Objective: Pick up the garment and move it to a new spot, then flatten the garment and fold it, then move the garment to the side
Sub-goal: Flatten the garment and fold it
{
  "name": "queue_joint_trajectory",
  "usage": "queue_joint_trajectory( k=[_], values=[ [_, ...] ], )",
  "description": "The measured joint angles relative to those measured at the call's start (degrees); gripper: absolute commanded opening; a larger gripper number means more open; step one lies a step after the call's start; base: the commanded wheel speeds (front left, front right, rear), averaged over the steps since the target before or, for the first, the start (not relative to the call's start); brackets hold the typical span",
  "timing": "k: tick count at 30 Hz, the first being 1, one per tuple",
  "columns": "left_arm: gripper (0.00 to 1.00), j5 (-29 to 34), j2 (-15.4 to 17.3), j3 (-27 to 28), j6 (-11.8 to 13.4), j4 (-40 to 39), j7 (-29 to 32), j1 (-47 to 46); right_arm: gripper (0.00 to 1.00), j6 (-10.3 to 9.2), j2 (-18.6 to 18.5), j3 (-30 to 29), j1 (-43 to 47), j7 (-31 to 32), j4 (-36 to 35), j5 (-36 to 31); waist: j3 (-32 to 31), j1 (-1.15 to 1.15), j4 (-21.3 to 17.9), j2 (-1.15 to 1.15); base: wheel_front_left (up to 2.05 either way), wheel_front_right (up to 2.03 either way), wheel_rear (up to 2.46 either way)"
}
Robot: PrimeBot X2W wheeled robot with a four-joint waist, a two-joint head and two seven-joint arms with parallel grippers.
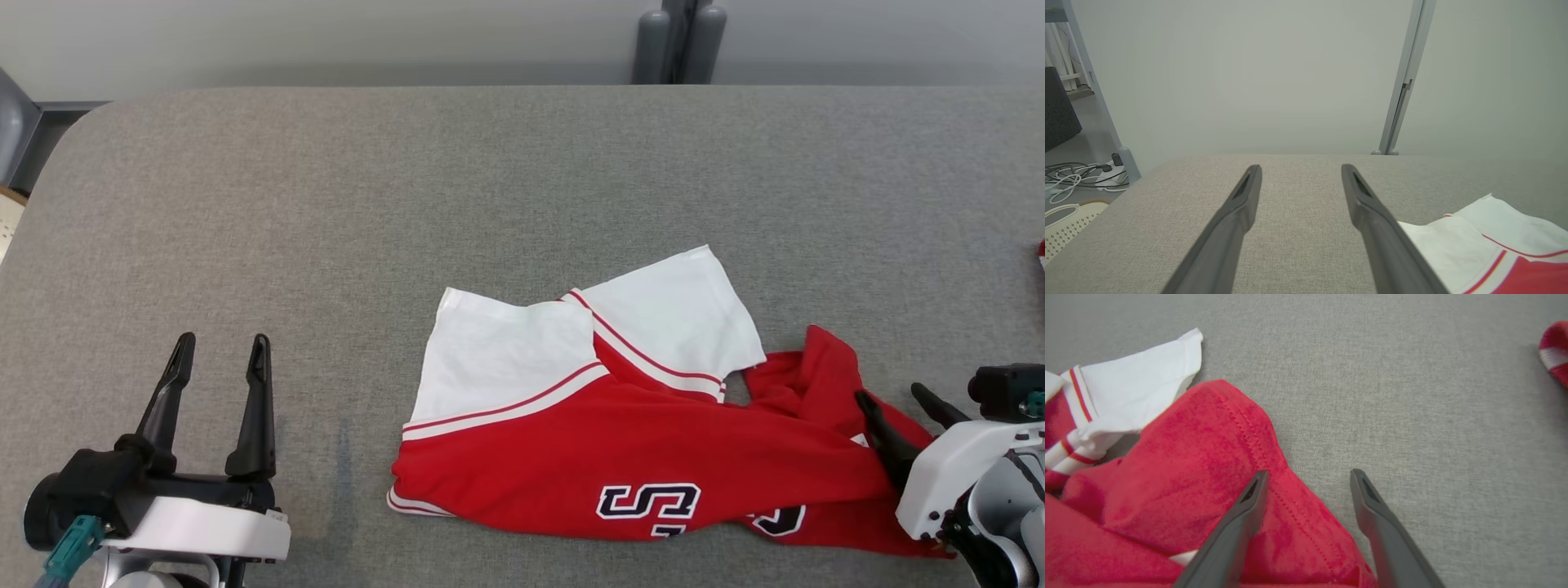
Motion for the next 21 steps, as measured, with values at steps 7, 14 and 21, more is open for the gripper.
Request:
queue_joint_trajectory(
  k=[7, 14, 21],
  values=[
    [1.00, 0.32, -1.13, -0.85, -0.60, 1.70, -0.43, -2.16, 0.13, -0.02, -5.70, 8.02, -3.57, 8.69, 3.11, 8.35, 1.69, 0.00, 2.09, 0.00, 0.00, 0.00, 0.00],
    [1.00, 0.32, -1.74, -0.62, -0.97, 2.63, -0.91, -2.60, 0.00, 0.00, -8.25, 8.32, -3.89, 6.08, -0.90, 14.15, 1.92, 0.00, 2.33, 0.00, 0.00, 0.00, 0.00],
    [1.00, 0.97, -2.18, -0.11, -0.98, 2.89, -1.01, -2.65, 0.00, 0.00, -9.26, 4.22, -5.22, -0.08, -5.34, 16.88, 1.32, 0.00, 1.50, 0.00, 0.00, 0.00, 0.00]
  ],
)
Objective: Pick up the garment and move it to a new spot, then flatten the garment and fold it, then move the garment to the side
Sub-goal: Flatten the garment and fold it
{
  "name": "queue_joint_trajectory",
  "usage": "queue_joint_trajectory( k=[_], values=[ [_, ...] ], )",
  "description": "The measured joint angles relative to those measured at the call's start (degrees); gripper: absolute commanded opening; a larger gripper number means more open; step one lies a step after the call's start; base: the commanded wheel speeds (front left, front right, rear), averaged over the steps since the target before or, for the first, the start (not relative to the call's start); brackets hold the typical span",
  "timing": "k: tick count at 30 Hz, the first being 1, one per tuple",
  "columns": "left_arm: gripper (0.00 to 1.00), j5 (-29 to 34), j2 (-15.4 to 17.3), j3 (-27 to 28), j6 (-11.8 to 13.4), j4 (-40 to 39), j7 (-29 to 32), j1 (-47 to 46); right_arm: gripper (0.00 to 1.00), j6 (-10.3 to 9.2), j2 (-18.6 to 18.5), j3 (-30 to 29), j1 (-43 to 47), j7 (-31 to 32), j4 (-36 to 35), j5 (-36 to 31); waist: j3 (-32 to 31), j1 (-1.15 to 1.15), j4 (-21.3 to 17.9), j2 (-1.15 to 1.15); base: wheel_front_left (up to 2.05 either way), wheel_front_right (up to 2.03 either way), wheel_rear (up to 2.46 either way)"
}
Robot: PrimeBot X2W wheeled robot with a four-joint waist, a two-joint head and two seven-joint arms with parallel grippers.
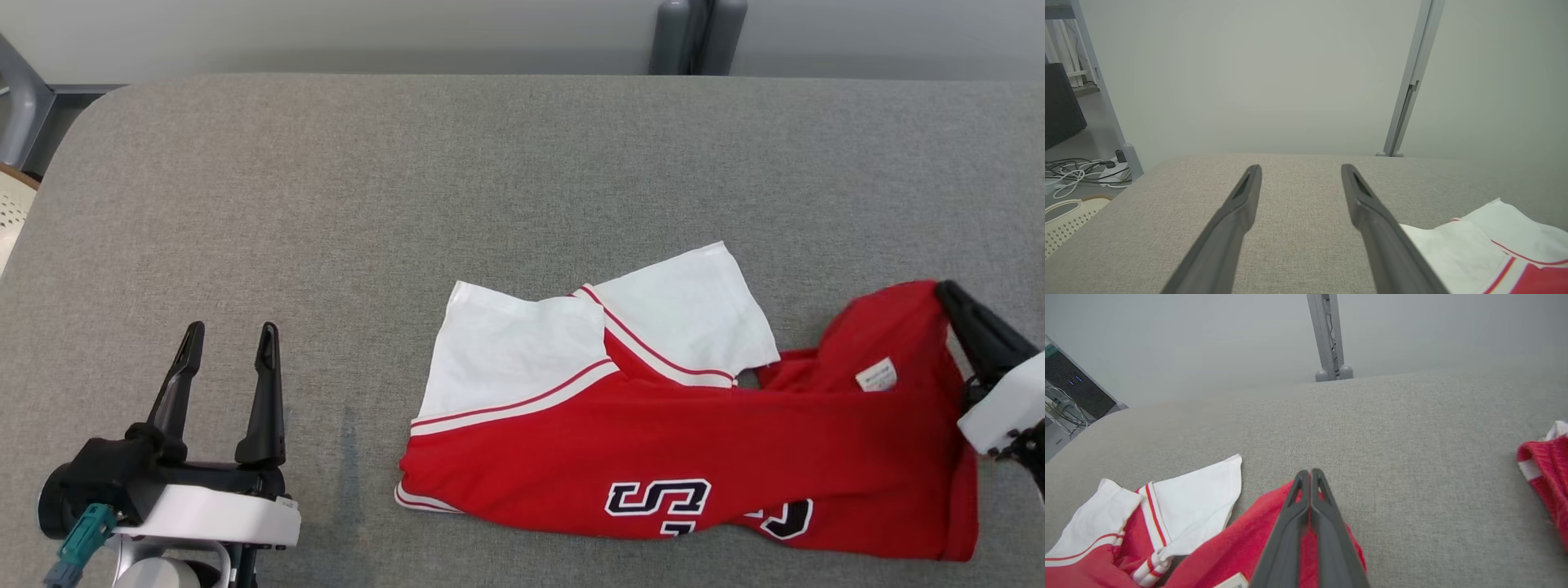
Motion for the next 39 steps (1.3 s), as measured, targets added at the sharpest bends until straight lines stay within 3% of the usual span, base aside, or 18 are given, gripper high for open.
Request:
queue_joint_trajectory(
  k=[8, 15, 16, 17, 22, 27, 33, 39],
  values=[
    [1.00, 0.62, -0.54, 0.09, -0.53, 0.05, -0.16, -0.71, 0.00, 0.00, 0.22, -6.44, -6.72, -6.90, 0.96, 1.20, 0.52, 0.00, 0.32, 0.00, 0.00, 0.00, 0.00],
    [1.00, 1.00, -1.10, 0.02, -1.30, 0.70, -0.23, -1.95, 0.00, 0.00, 3.28, -8.22, -12.67, -7.93, 11.76, -0.05, 1.95, 0.00, 1.67, 0.00, 0.00, 0.00, 0.00],
    [1.00, 1.01, -1.20, 0.04, -1.31, 0.82, -0.24, -1.96, 0.27, -0.01, 3.77, -8.16, -13.07, -7.76, 13.94, -0.33, 2.08, 0.00, 1.87, 0.00, 0.00, 0.00, 0.00],
    [1.00, 1.07, -1.32, 0.08, -1.45, 0.93, -0.24, -2.00, 1.00, -0.01, 4.23, -8.02, -13.14, -7.92, 15.49, -0.60, 2.17, 0.00, 2.05, 0.00, 0.00, 0.00, 0.00],
    [1.00, 1.16, -2.03, 0.88, -1.55, 1.35, -0.24, -2.10, 1.00, -0.01, 5.83, -7.34, -13.34, -12.01, 20.53, -3.03, 1.77, 0.00, 2.39, 0.00, 0.00, 0.00, 0.00],
    [1.00, 1.20, -2.58, 2.09, -1.72, 1.46, -0.25, -0.64, 1.00, 0.00, 6.10, -7.75, -9.81, -19.19, 20.76, -8.86, 0.20, 0.00, 2.34, 0.00, 0.00, 0.00, 0.00],
    [1.00, 1.33, -2.48, 3.36, -1.70, 1.41, -0.25, 1.90, 1.00, -0.01, 8.77, -9.32, -3.60, -22.02, 13.11, -16.88, -2.43, 0.00, 1.52, 0.00, 0.00, 0.00, 0.00],
    [1.00, 0.96, -2.50, 4.65, -1.54, 0.97, -0.24, 4.65, 1.00, 0.00, 15.59, -11.48, 6.38, -21.38, -0.16, -26.33, -5.78, 0.00, 0.53, 0.00, 0.00, 0.00, 0.00]
  ],
)
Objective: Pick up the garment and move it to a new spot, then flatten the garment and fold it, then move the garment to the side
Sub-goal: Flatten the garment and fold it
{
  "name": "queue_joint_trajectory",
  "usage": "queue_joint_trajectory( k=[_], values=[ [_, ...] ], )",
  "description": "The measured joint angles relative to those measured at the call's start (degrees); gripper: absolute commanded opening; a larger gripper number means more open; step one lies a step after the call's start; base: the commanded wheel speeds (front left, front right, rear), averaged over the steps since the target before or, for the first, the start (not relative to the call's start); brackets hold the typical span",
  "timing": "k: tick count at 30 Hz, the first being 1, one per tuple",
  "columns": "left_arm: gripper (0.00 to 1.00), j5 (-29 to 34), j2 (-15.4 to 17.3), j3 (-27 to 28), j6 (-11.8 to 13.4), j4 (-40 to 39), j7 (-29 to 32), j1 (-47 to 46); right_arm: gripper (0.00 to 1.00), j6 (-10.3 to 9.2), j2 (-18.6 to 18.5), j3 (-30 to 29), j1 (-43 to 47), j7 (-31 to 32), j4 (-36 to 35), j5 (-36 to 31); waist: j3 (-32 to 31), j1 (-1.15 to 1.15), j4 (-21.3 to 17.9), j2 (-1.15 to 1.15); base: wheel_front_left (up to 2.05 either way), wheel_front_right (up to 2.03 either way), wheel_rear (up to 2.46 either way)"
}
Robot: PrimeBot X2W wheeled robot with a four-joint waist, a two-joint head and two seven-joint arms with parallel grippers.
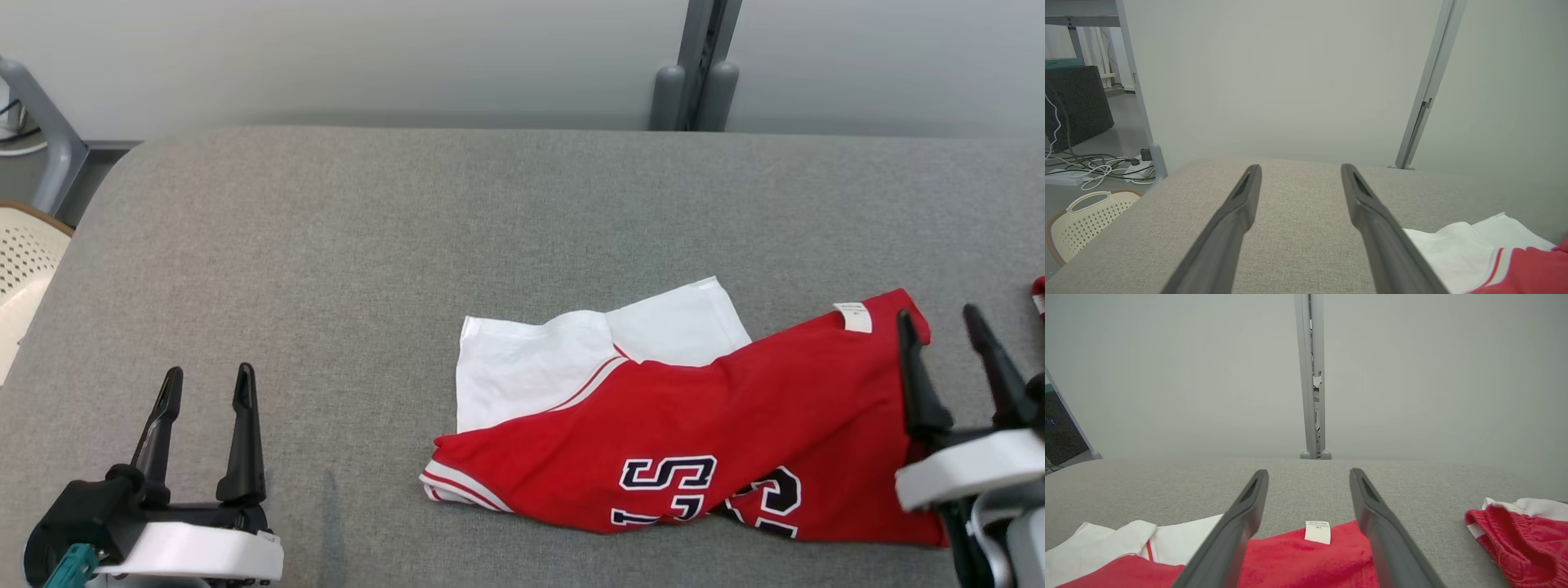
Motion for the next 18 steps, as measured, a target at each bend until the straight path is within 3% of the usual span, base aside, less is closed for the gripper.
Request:
queue_joint_trajectory(
  k=[8, 18],
  values=[
    [1.00, -0.15, 0.81, 1.44, -0.51, -0.19, -0.01, 3.42, 1.00, 0.00, 5.70, -1.92, 10.05, 4.39, -10.66, -4.89, -3.12, 0.00, -0.78, 0.00, 0.00, 0.00, 0.00],
    [1.00, -0.68, 1.64, 2.33, -1.89, 0.99, -0.03, 5.46, 1.00, 0.00, 6.95, -2.15, 13.99, 7.71, -15.44, -5.54, -5.49, 0.00, -1.34, 0.00, 0.00, 0.00, 0.00]
  ],
)
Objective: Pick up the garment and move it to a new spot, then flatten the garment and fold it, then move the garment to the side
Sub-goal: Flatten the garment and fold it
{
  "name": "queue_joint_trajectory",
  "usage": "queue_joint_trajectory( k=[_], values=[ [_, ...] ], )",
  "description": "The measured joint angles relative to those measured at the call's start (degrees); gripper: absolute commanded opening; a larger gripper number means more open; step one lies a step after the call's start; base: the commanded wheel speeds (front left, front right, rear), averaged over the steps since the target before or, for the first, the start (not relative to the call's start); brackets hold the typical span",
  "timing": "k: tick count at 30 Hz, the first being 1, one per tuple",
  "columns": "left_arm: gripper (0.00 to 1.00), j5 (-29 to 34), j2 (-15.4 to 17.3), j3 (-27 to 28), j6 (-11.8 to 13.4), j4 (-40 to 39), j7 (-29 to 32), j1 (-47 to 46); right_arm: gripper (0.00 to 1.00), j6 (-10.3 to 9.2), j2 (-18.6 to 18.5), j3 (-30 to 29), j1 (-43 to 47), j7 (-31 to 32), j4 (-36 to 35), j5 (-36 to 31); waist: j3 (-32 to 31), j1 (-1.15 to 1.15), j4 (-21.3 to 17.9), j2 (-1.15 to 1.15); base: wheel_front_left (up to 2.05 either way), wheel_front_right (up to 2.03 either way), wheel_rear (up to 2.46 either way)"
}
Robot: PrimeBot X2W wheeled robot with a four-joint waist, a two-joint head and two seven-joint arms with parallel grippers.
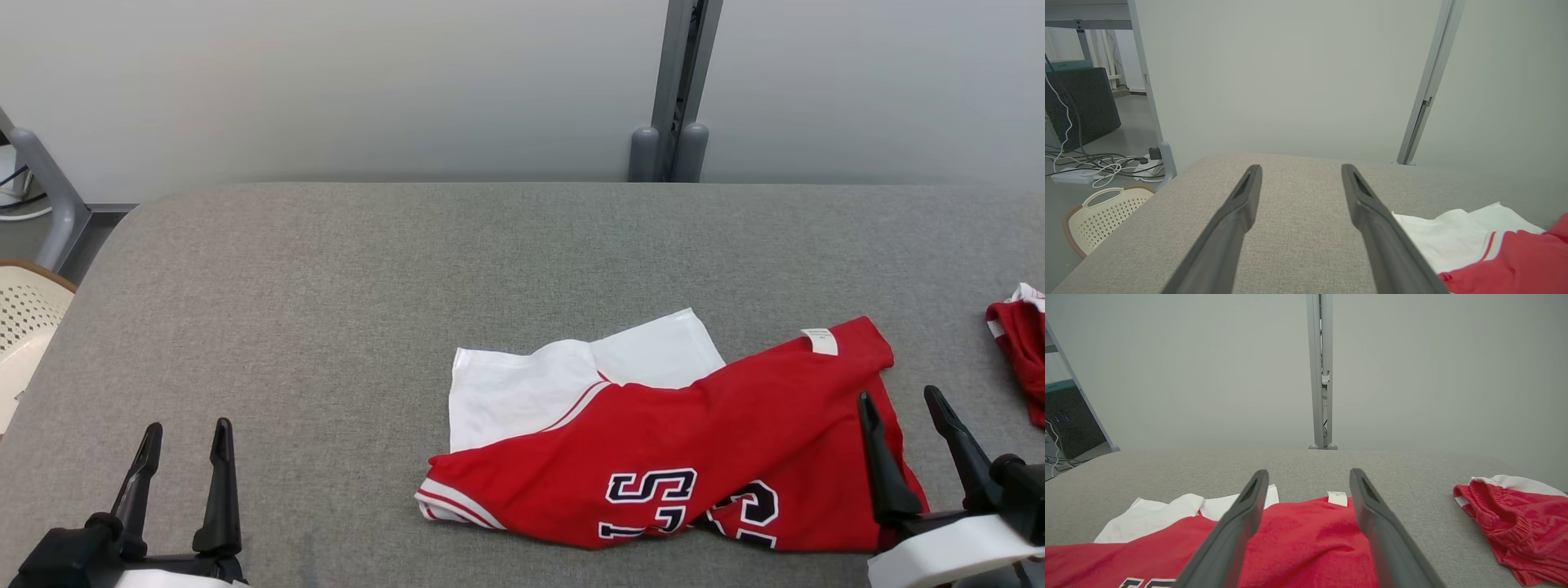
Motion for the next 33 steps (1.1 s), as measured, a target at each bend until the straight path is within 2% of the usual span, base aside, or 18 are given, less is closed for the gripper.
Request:
queue_joint_trajectory(
  k=[17, 24, 33],
  values=[
    [1.00, 0.18, 0.48, -1.92, -0.74, -0.51, 0.91, -0.89, 1.00, 0.00, 0.65, -0.35, 0.32, 1.53, -2.08, -0.24, 0.95, 0.00, 0.57, 0.00, 0.00, 0.00, 0.00],
    [1.00, 1.22, 1.19, -5.80, -3.87, 0.40, 4.46, -11.30, 1.00, 0.00, 0.41, -0.86, -2.03, 2.27, -4.27, -0.30, 4.98, 0.00, 0.03, 0.00, 0.00, 0.00, 0.00],
    [1.00, -0.41, -1.94, -12.18, -9.32, 14.56, 11.68, -29.77, 1.00, 0.00, 0.65, -0.74, -5.49, 2.26, -5.36, -0.59, 11.39, 0.00, -2.73, 0.00, 0.00, 0.00, 0.00]
  ],
)
